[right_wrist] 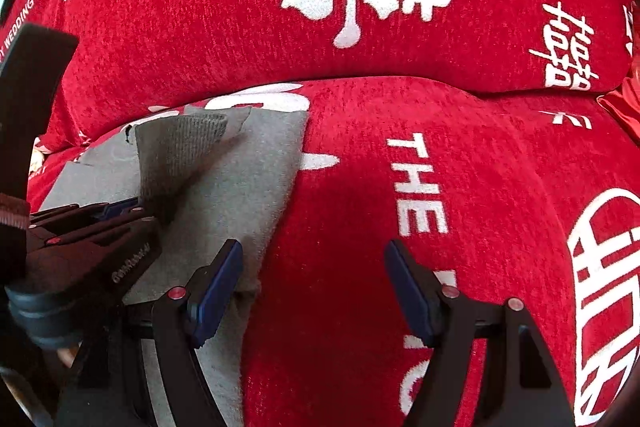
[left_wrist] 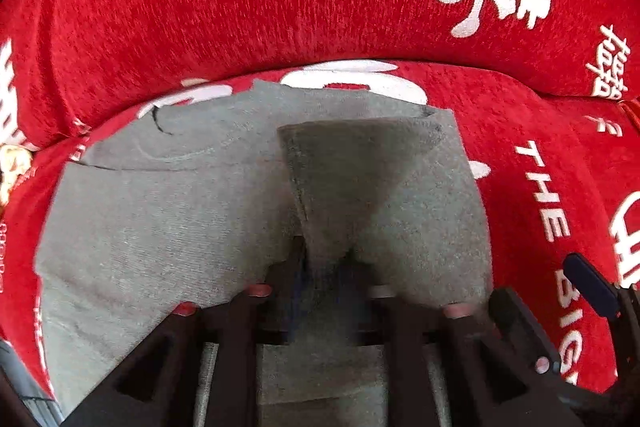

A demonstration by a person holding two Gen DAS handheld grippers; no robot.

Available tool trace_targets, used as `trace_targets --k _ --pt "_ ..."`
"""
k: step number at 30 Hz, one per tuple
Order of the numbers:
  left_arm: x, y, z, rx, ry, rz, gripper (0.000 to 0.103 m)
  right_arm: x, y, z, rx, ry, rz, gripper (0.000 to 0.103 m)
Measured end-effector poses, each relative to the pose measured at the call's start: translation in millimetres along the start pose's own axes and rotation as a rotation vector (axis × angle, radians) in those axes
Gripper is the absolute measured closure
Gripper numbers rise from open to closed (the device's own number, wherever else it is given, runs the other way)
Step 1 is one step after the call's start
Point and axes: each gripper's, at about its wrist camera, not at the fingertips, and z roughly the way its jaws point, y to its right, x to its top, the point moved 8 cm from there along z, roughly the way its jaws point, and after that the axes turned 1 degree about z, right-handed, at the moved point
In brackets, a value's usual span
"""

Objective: Fold small clothes

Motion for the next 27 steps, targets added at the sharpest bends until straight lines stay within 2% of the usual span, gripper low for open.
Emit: trace_targets --k 1,2,4,7,11,14,17,19,21,24,27 --pt "0 -2 -2 -0.048 -0.001 -0.019 0.008 0 2 -2 -0.002 0.001 0.004 0.027" --pt "2 -5 -6 -0.059 0.026 -0.039 0.001 1 4 -4 -0.004 0.002 0.008 0.027" --pt "4 -12 -18 -0.06 0.089 -0.057 0.001 2 7 -7 -0.009 0.008 0.013 0.027" --pt "3 -15 -29 -0.155 0.081 -0.047 0.001 4 9 -12 -0.012 0.015 0.022 0.027" --pt "3 -44 -52 -0.182 0.152 -0.049 0.001 9 5 -19 0.0 0.032 0.028 0.027" --pt "4 -77 -53 -0.139 0.173 -0.088 0.001 20 -6 -20 0.018 0.049 0.035 0.027" --pt "4 -108 -36 -0.044 0.128 -0.136 0.001 45 -29 -17 0.044 0.059 0.04 0.027" --pt "1 -117 -24 -0.008 0.097 -0.147 0.001 60 -55 -4 0.062 0.019 0.009 0.026" --pt "-8 -122 -17 0.017 0.064 -0.139 0.001 62 -73 12 0.023 -0.023 -0.054 0.026" --pt "-23 -122 -11 0.034 0.046 -0.104 0.001 42 -83 33 -0.059 -0.106 -0.151 0.026" --pt "-43 -120 -6 0.049 0.033 -0.045 0.001 9 -71 37 -0.103 -0.129 -0.203 0.026"
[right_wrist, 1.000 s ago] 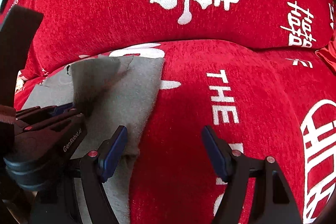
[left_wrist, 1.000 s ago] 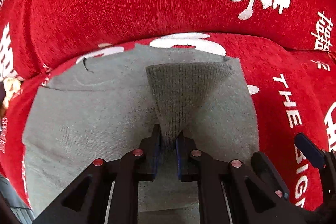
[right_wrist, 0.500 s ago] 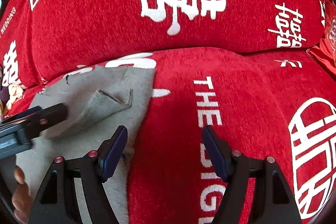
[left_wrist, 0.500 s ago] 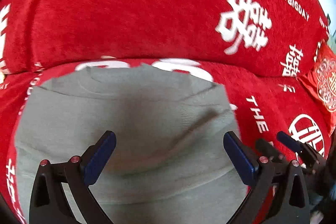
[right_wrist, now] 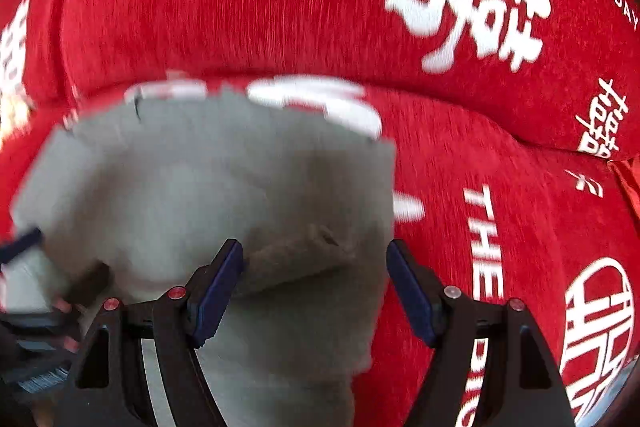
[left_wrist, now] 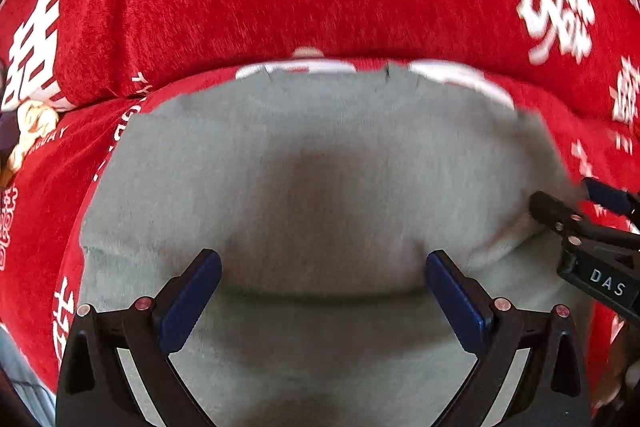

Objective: Fold small clothes

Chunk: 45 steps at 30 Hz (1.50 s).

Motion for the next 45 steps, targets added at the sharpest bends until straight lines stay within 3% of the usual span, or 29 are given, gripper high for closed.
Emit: trace_targets --k 2,4,8,11,13,16,20,22,28,31,35,39,45 --pt "-13 -5 3 -0.012 -0.006 0.024 0.001 -16 10 -7 0.033 0.047 0.019 0.025" --pt "-18 -11 -1 -0.033 -0.002 0.008 0.001 -28 24 -10 0.014 0.011 0.044 0.025" --pt "-7 -24 -22 -0.059 0.057 -0.024 0.001 -17 33 -40 -0.021 0.079 0.078 0.025" --pt "11 -42 -33 -0.025 0.113 -0.053 0.001 4 12 -63 0.027 0.154 0.08 0.025" --pt "18 -56 -27 -0.017 0.097 -0.089 0.001 17 -17 -65 0.087 0.172 0.06 0.025" --pt "18 -73 -8 0.006 0.046 -0.111 0.001 22 -56 -45 0.148 0.128 0.048 0.025" --pt "6 -94 17 0.019 -0.015 -0.115 0.001 11 -71 -4 0.106 0.039 0.047 0.025" --pt "1 -107 22 0.003 0.007 -0.12 0.001 3 -59 9 0.053 0.042 0.051 0.025" --pt "0 -109 12 -0.006 0.031 -0.093 0.001 3 -35 -6 -0.032 0.06 0.094 0.025" --pt "4 -97 8 -0.034 0.047 -0.083 0.001 6 -63 -12 0.034 0.073 0.057 0.025" --pt "2 -96 21 -0.008 0.015 -0.06 0.001 1 -94 1 0.031 0.032 -0.052 0.025" --pt "-3 -105 8 -0.017 0.029 -0.076 0.001 -2 -86 -6 -0.001 0.039 0.011 0.025" --pt "-26 -98 -13 -0.028 0.063 -0.044 0.001 -31 -108 -33 0.079 0.093 -0.033 0.025"
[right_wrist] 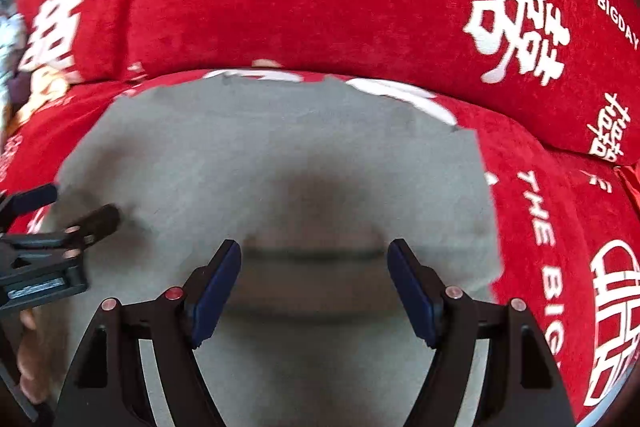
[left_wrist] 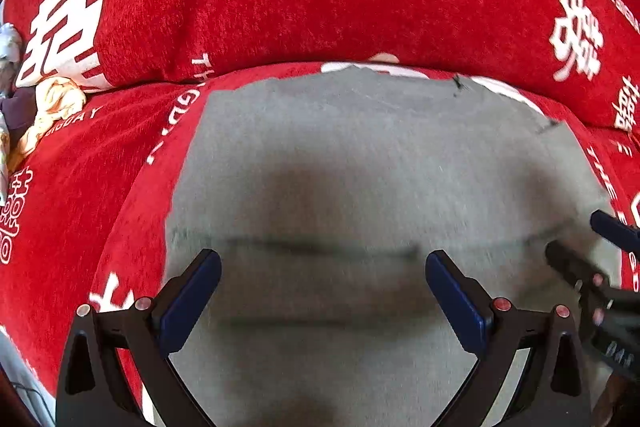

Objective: Fold small clothes

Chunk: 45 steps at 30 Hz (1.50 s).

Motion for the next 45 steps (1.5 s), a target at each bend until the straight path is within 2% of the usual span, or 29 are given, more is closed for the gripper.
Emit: trace_targets --k 4,6,9,12,16,22,23,27,30,33,36,37,39,43,45 --pt "-25 10 -3 0.006 -0.004 0.043 0.001 -31 -12 5 0.002 -0.027 -0.027 0.025" --pt "-39 10 -1 0.007 -0.007 0.043 0.0 -40 -11 -1 -0.006 0.02 -0.03 0.024" --pt "-49 4 -11 -0.012 0.007 0.007 0.0 -53 -10 -14 0.003 0.023 -0.039 0.024" --pt "-63 4 -21 -0.012 0.009 0.022 0.0 -69 -11 -25 0.018 0.031 -0.055 0.024" --pt "-90 2 -39 -0.019 0.031 0.027 0.0 -102 -9 -46 0.031 0.069 -0.088 0.022" --pt "-137 -3 -65 -0.02 0.079 0.017 0.0 -158 -5 -80 0.022 0.18 -0.144 0.021" --pt "-145 -3 -69 -0.025 0.082 0.013 0.0 -166 -3 -84 0.027 0.188 -0.144 0.018" --pt "-172 -5 -79 -0.002 0.066 0.051 0.0 -196 2 -96 0.004 0.185 -0.208 0.017" --pt "-175 3 -86 -0.015 0.063 0.083 0.001 -199 -5 -105 0.023 0.162 -0.22 0.017" --pt "-172 28 -87 -0.058 0.079 0.134 0.001 -187 -28 -110 0.043 0.195 -0.262 0.017" --pt "-181 37 -78 -0.03 0.082 0.178 0.0 -187 -52 -101 0.066 0.181 -0.334 0.017" --pt "-184 33 -80 -0.043 0.095 0.164 0.0 -192 -53 -93 0.038 0.16 -0.363 0.018" --pt "-191 22 -81 -0.05 0.081 0.152 0.0 -200 -50 -97 0.039 0.198 -0.38 0.017" --pt "-204 1 -88 -0.054 0.058 0.132 0.0 -221 -28 -103 0.004 0.175 -0.388 0.016" --pt "-206 -17 -102 -0.05 0.085 0.077 0.0 -227 -16 -110 -0.014 0.149 -0.353 0.016"
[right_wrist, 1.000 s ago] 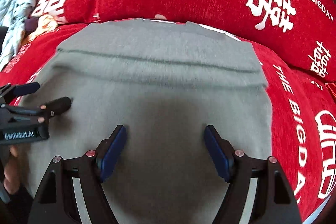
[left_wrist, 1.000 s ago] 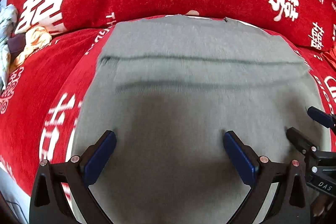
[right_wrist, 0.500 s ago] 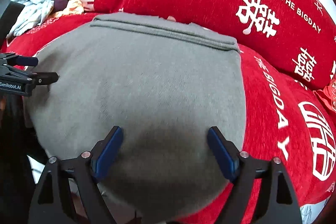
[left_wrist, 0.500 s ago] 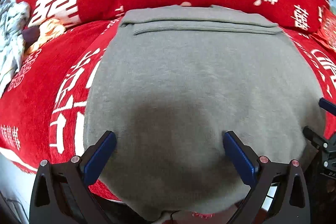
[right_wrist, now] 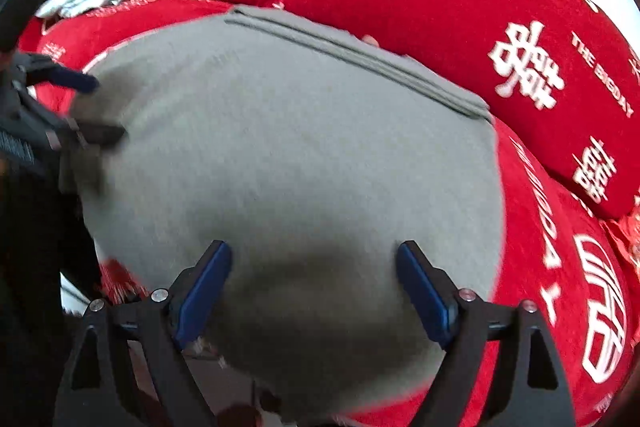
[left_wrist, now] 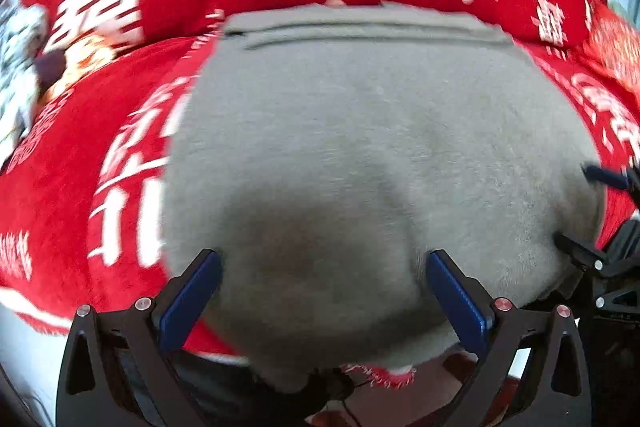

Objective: Fold small clothes
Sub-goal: 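Lower both grippers to the sweater hem and close them on it, then lift the hem with both grippers and fold it toward the collar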

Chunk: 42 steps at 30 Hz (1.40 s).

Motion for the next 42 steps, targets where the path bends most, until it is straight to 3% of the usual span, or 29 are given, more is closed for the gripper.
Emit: trace_targets --k 3,7,9,15,18,21,23,25,30,33,39,42 --pt "-11 -31 -11 -0.001 0.011 -0.131 0.0 -13 22 -18 -0.015 -0.009 0.102 0.016" --pt "-40 -70 13 -0.08 -0.115 -0.363 0.0 -37 49 -19 0.023 -0.068 0.272 0.016" --pt "-44 -73 20 -0.118 -0.15 -0.409 0.0 -50 53 -9 0.081 -0.118 0.354 0.016" --pt "-40 -42 25 -0.154 -0.176 -0.303 0.001 -61 46 -1 0.17 -0.134 0.435 0.016" --pt "-37 -31 24 -0.134 -0.169 -0.266 0.007 -60 35 -1 0.225 -0.138 0.424 0.028" --pt "-34 -30 14 -0.137 -0.141 -0.261 0.032 -63 32 1 0.23 -0.152 0.42 0.053" --pt "-32 -29 7 -0.149 -0.121 -0.256 0.069 -66 35 2 0.253 -0.16 0.455 0.088" --pt "-32 -25 3 -0.189 -0.119 -0.247 0.09 -68 35 4 0.29 -0.167 0.478 0.092" --pt "-24 -23 -5 -0.185 -0.103 -0.232 0.09 -65 40 -5 0.337 -0.129 0.502 0.096" --pt "-8 -23 -26 -0.222 -0.039 -0.231 0.091 -54 54 -21 0.394 -0.056 0.562 0.096" --pt "50 -25 -49 -0.244 0.079 -0.203 0.091 -3 99 -46 0.443 0.114 0.638 0.096" --pt "85 -27 -42 -0.248 0.111 -0.208 0.091 34 120 -46 0.411 0.191 0.634 0.096"
